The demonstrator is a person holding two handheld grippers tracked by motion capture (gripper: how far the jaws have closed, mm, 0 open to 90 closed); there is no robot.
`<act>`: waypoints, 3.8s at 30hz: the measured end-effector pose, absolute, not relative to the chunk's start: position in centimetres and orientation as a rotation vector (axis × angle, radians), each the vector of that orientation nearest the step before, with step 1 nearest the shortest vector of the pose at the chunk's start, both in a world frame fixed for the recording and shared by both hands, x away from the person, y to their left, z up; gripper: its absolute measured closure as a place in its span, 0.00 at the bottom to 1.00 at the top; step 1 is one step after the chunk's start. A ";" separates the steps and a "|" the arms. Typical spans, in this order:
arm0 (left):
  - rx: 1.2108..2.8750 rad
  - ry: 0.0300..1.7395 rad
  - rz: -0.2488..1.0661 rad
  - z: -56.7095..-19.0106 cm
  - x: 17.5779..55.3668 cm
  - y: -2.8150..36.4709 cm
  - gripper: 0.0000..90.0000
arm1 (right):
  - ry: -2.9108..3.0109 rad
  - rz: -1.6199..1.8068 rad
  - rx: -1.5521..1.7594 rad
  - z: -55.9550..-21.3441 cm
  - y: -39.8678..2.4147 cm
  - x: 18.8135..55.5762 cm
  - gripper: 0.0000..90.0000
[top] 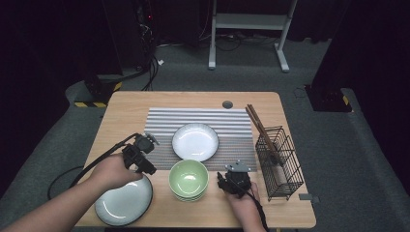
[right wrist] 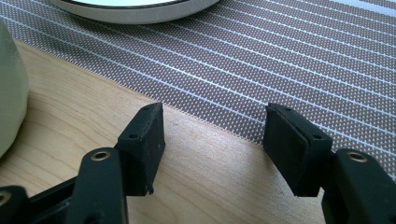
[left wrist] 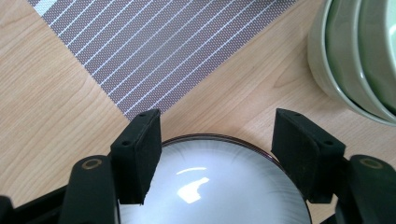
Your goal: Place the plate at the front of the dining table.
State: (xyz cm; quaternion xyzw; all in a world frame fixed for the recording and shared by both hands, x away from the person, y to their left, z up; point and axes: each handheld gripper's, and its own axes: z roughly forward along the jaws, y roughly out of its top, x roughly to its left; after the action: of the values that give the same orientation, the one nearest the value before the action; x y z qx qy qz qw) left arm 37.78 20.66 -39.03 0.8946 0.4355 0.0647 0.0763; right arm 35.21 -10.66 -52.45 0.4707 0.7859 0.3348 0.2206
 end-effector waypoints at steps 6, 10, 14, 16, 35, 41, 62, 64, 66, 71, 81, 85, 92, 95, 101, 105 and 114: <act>2.638 1.296 0.138 -38.2 37.5 19.7 0.36 | 2.173 0.925 1.298 -52.5 -10.7 35.2 0.43; 2.630 1.278 0.125 -38.1 37.6 19.0 0.35 | 2.174 0.924 1.300 -52.4 -10.7 35.2 0.43; 2.622 1.267 0.116 -38.0 37.8 18.6 0.35 | 2.173 0.924 1.299 -52.4 -10.7 35.2 0.43; 2.638 1.236 0.134 -37.9 37.8 18.3 0.36 | 2.172 0.925 1.298 -52.5 -10.7 35.2 0.43; 2.615 1.172 0.097 -37.8 39.1 16.3 0.40 | 2.173 0.924 1.299 -52.4 -10.7 35.2 0.43; 2.631 1.121 0.081 -37.9 39.0 14.7 0.48 | 2.173 0.925 1.298 -52.5 -10.7 35.2 0.43; 2.642 1.056 0.103 -39.1 39.0 13.6 0.93 | 2.175 0.927 1.300 -52.5 -10.7 35.2 0.43; 2.641 1.054 0.101 -39.1 38.9 13.6 0.93 | 2.174 0.928 1.300 -52.5 -10.7 35.2 0.43; 2.641 1.051 0.109 -39.1 38.9 13.6 0.94 | 2.174 0.926 1.299 -52.5 -10.7 35.2 0.43; 2.637 1.043 0.106 -39.0 38.9 13.6 0.94 | 2.174 0.926 1.300 -52.4 -10.7 35.2 0.43; 2.656 0.995 0.165 -37.8 38.4 13.1 0.96 | 2.174 0.927 1.300 -52.4 -10.7 35.2 0.43; 2.661 0.983 0.171 -37.4 38.4 13.0 0.96 | 2.174 0.927 1.300 -52.4 -10.7 35.2 0.43; 2.657 0.998 0.181 -37.4 38.4 12.8 0.95 | 2.177 0.925 1.300 -52.4 -10.7 35.2 0.43; 2.653 1.016 0.179 -37.4 38.5 12.8 0.84 | 2.177 0.925 1.300 -52.4 -10.7 35.2 0.43; 2.710 1.063 0.165 -38.4 38.7 12.2 0.69 | 2.177 0.925 1.299 -52.4 -10.7 35.2 0.43; 2.740 1.081 0.167 -39.0 38.6 12.0 0.58 | 2.177 0.925 1.299 -52.4 -10.7 35.2 0.43; 2.740 1.067 0.107 -39.0 38.4 11.9 0.66 | 2.177 0.925 1.299 -52.4 -10.7 35.2 0.43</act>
State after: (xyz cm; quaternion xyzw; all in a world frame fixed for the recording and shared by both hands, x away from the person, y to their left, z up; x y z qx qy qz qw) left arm 38.37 11.91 -39.02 0.9267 0.3607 0.0363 0.0993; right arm 35.23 -10.66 -52.44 0.4695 0.7871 0.3344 0.2197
